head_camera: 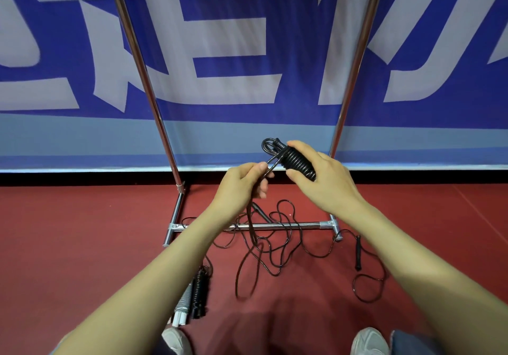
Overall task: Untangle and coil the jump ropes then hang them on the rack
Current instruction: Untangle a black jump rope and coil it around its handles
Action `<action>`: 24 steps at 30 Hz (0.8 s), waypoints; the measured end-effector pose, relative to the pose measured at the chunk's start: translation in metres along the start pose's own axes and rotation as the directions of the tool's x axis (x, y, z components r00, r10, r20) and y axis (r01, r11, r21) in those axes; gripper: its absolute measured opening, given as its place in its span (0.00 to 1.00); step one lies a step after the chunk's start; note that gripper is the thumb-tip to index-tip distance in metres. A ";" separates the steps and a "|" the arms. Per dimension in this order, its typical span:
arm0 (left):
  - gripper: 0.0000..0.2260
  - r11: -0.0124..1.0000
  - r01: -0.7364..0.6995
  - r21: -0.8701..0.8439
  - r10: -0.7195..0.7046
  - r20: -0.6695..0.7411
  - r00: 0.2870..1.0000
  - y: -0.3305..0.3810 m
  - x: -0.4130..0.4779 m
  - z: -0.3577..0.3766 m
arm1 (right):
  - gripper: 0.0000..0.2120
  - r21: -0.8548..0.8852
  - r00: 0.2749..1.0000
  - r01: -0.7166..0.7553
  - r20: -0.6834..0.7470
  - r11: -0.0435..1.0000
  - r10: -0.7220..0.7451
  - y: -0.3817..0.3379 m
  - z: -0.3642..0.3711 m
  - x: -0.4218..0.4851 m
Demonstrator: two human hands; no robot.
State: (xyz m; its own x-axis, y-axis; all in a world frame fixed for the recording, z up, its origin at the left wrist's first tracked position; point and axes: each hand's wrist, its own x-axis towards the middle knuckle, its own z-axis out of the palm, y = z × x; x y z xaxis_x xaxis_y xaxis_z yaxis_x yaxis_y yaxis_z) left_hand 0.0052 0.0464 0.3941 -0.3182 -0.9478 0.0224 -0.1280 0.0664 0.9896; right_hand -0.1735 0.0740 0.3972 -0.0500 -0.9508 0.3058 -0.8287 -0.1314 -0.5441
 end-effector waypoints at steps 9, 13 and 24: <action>0.13 0.992 0.110 -0.064 -0.088 0.281 0.956 -0.003 0.007 -0.025 | 0.23 0.244 0.997 -0.057 0.061 0.968 0.043 0.002 -0.019 0.001; 0.13 0.993 0.111 -0.041 -0.093 0.315 0.944 -0.009 0.008 -0.033 | 0.24 0.397 0.991 -0.057 0.133 0.916 0.004 0.004 -0.028 -0.001; 0.04 0.869 -0.044 0.493 -0.194 0.422 0.886 -0.014 0.007 -0.045 | 0.23 0.265 0.640 0.071 0.728 0.962 -0.248 0.001 -0.025 -0.016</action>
State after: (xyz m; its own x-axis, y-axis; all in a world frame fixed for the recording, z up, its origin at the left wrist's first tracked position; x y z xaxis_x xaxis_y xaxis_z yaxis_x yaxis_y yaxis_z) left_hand 0.0475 0.0252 0.3873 -0.6532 -0.7206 -0.2327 -0.5604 0.2534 0.7885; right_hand -0.1879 0.0959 0.4115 0.5789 -0.7798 -0.2382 -0.6528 -0.2682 -0.7084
